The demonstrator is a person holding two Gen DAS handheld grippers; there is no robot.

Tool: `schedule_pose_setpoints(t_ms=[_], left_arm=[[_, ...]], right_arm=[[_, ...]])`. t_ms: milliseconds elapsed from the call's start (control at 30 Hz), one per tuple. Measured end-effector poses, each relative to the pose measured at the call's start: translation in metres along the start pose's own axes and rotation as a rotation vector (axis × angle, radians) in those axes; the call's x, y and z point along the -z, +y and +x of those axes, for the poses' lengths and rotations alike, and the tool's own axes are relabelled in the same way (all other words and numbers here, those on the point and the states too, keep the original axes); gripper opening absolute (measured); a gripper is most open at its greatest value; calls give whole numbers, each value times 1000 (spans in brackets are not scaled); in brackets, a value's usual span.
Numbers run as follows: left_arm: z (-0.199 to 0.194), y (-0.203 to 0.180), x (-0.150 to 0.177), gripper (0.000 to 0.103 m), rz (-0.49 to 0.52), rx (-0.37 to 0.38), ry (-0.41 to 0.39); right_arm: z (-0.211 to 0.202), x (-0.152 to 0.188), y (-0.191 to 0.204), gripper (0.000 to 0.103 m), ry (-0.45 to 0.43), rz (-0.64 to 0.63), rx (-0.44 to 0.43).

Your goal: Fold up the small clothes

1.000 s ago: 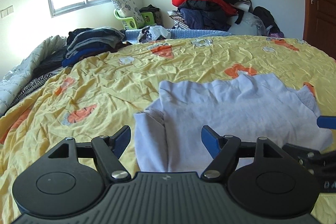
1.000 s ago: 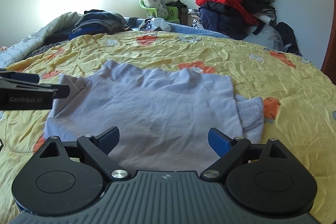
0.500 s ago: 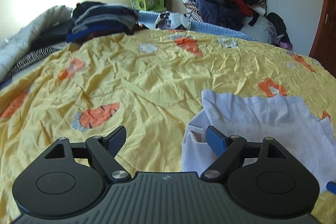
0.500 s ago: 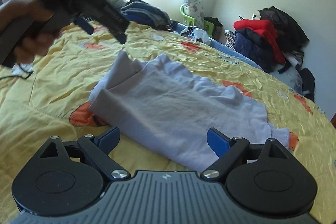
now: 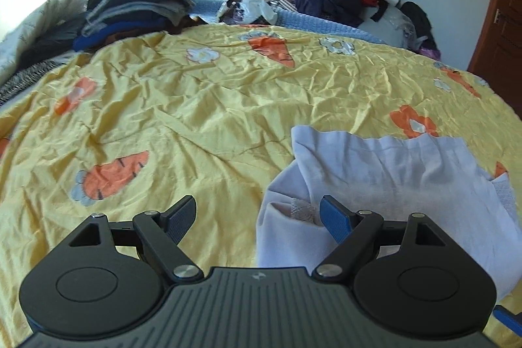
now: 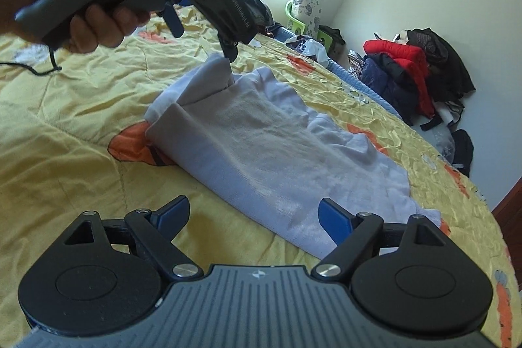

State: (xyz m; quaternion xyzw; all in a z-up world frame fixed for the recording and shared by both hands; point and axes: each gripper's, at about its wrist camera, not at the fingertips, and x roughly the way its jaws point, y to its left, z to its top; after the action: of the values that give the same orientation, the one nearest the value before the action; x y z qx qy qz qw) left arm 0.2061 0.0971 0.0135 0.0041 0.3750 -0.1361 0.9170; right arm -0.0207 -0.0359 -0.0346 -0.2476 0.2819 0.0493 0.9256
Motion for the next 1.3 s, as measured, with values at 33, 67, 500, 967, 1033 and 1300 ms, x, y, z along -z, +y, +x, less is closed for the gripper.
schedule_pose_setpoints(t_ms=[33, 67, 500, 967, 1033, 1300], left_arm=[[4, 4, -3, 83, -15, 33, 19], [9, 9, -5, 83, -32, 70, 41], [79, 15, -20, 83, -159, 422, 263], [96, 13, -26, 10, -224, 382, 237], [87, 4, -27, 9, -194, 349, 212], [44, -30, -48, 8, -172, 293, 137]], right_arm=[[1, 0, 2, 87, 5, -9, 10], [4, 0, 6, 87, 10, -17, 19], [37, -24, 39, 71, -35, -167, 121], [58, -38, 65, 18, -64, -281, 78], [56, -38, 63, 15, -72, -267, 62], [28, -41, -8, 10, -151, 151, -101]])
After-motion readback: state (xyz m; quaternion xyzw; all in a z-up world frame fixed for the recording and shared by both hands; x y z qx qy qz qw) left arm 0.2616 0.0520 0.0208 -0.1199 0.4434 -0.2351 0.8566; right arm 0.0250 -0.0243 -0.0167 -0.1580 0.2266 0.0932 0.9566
